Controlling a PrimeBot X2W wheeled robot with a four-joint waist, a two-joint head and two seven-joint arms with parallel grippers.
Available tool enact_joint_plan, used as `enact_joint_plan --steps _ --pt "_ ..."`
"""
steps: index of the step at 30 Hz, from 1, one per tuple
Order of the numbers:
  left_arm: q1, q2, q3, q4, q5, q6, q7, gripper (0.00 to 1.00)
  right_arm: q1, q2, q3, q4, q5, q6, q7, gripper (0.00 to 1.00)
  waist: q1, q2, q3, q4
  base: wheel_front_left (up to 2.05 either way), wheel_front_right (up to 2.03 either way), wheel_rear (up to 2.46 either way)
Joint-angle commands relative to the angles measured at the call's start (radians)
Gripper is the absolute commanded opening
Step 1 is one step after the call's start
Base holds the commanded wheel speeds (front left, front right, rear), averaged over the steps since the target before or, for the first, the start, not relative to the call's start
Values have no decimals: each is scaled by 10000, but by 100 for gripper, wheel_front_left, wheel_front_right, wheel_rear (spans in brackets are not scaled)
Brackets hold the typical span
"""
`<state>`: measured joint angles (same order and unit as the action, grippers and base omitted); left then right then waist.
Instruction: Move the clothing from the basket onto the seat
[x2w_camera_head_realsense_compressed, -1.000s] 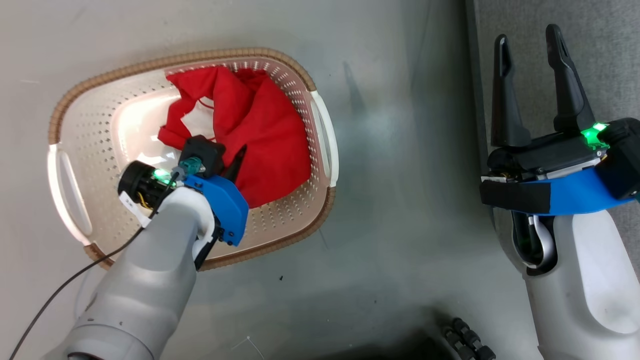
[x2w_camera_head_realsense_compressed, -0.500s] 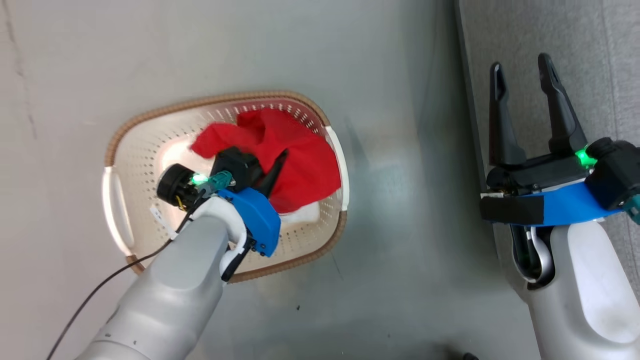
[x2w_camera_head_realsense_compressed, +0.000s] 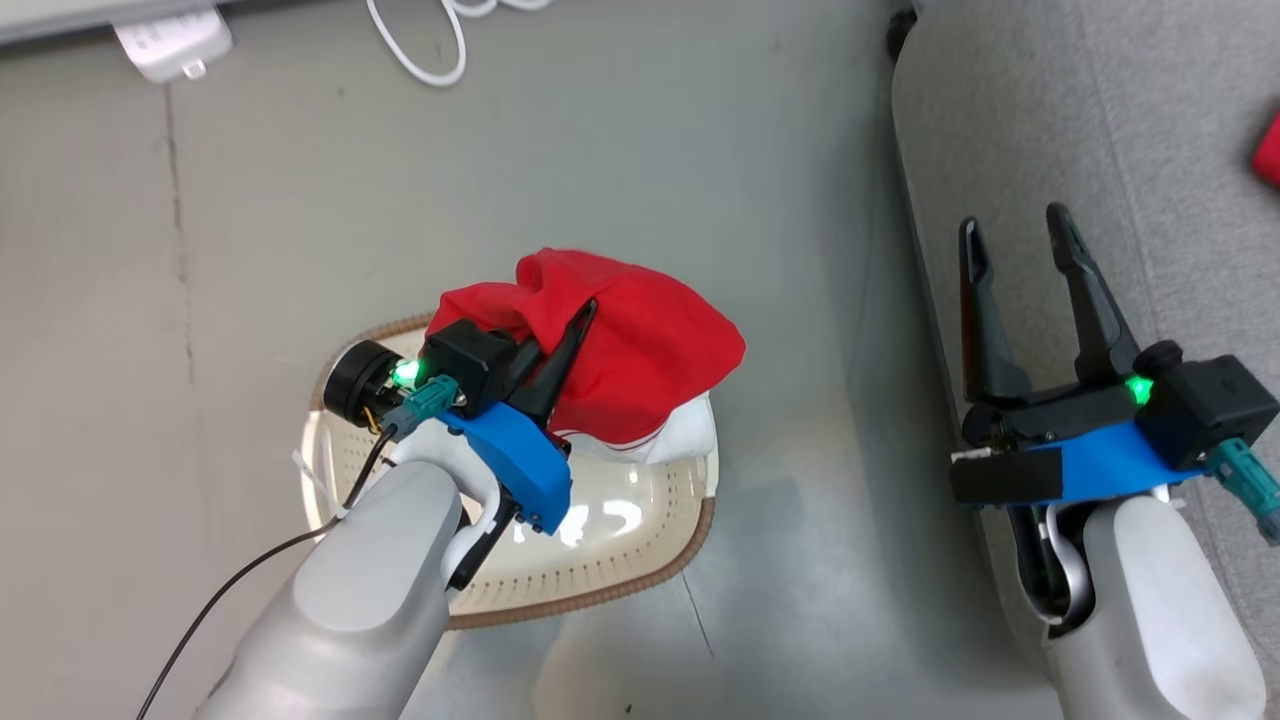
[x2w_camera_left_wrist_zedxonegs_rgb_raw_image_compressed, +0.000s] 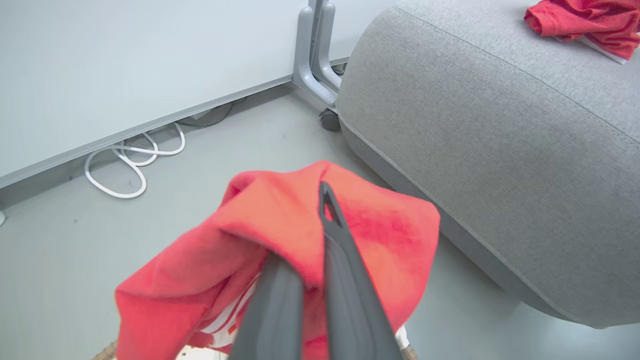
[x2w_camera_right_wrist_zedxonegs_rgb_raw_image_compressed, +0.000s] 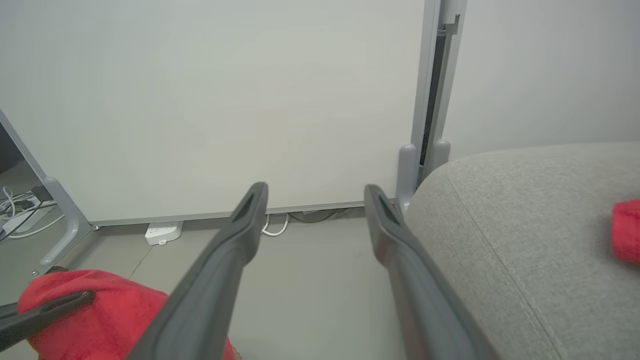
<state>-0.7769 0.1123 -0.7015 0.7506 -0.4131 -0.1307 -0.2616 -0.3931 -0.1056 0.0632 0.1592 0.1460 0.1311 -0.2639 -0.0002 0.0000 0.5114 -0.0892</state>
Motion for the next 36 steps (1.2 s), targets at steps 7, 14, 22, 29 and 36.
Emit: enact_joint_plan --steps 7,14,22,29,36 --pt "423 42 584 -891 590 11 -49 0 660 80 -7 279 34 -9 -8 100 2 0 -1506 157 0 0 0" --pt "456 -33 822 -1474 830 10 -49 0 1146 122 3 449 2 -7 -8 100 2 0 -2348 256 0 0 0" --pt "582 -144 813 -2051 803 10 -50 0 1801 150 44 657 -25 -7 -8 100 2 0 -3354 332 0 0 0" --pt "742 -169 719 -2312 743 10 -50 0 2317 180 83 789 -42 -7 -8 100 2 0 -4054 378 0 0 0" --pt "931 -150 661 -2403 717 10 -50 0 2622 177 194 785 -29 -7 -8 100 2 0 -4351 405 0 0 0"
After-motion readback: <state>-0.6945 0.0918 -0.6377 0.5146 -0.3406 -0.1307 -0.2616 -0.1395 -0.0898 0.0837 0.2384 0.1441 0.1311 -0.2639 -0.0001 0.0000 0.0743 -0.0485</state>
